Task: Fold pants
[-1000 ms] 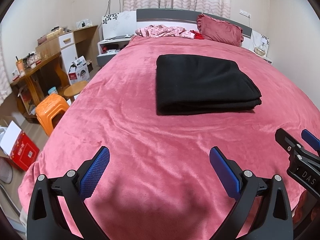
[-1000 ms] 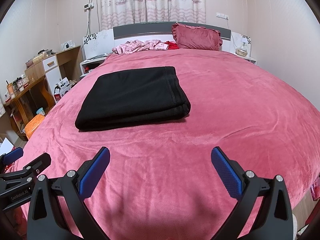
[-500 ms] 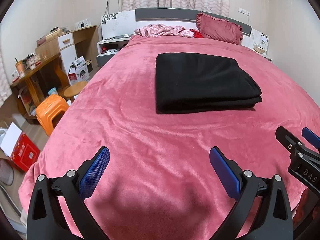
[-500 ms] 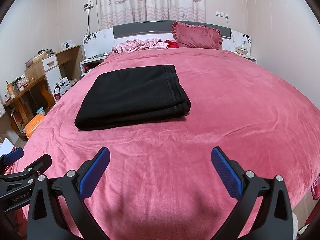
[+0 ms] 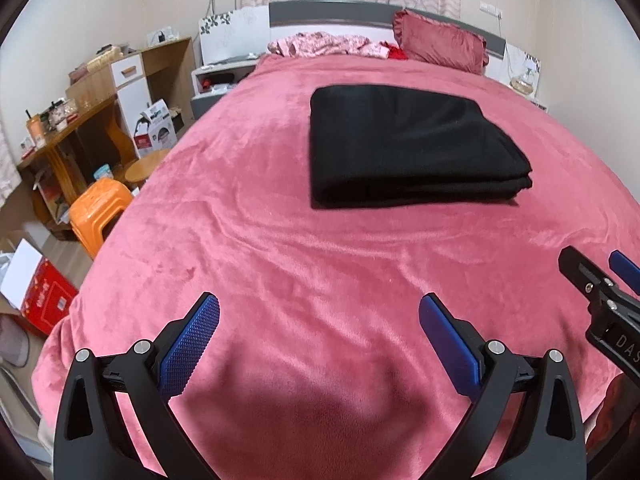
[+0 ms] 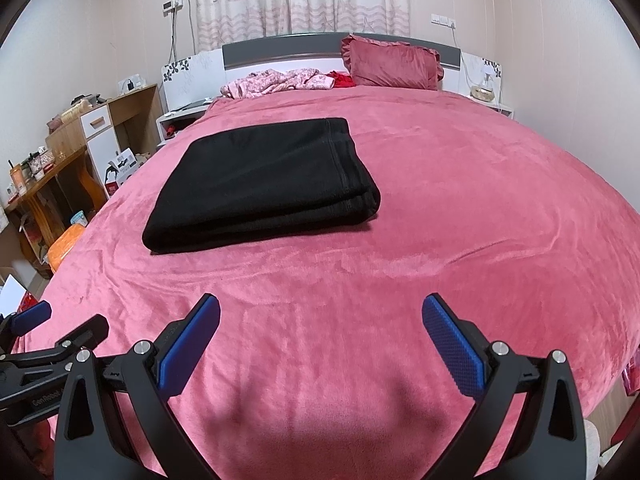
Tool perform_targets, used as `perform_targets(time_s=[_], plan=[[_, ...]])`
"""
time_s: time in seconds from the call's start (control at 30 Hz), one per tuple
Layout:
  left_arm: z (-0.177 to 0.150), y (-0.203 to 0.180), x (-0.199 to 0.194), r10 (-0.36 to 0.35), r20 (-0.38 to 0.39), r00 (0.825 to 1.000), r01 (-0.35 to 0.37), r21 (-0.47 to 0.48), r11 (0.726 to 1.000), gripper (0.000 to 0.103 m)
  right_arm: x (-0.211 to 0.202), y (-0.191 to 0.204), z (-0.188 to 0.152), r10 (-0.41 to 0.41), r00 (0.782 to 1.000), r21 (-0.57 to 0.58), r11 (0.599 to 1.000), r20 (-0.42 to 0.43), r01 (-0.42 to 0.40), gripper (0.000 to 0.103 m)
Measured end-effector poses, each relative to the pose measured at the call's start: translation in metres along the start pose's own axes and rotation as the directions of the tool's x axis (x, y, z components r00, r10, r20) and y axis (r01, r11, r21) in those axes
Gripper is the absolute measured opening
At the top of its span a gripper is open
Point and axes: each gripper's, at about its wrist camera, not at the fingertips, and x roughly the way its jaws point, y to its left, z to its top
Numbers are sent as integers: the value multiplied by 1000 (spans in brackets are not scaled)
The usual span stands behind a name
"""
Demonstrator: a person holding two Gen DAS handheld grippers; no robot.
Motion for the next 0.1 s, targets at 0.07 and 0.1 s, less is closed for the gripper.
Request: perform_targets(time_s=[0.07,0.1], plan=[[-1,1,4,2,-12,1000,-2,1,1000,99,3,-2,0,0,1000,3,1000,-7,0,101],[-1,1,5,2,-15,1000,-2,0,1000,99,4,-2,0,0,1000,5,1000,-10,0,101]])
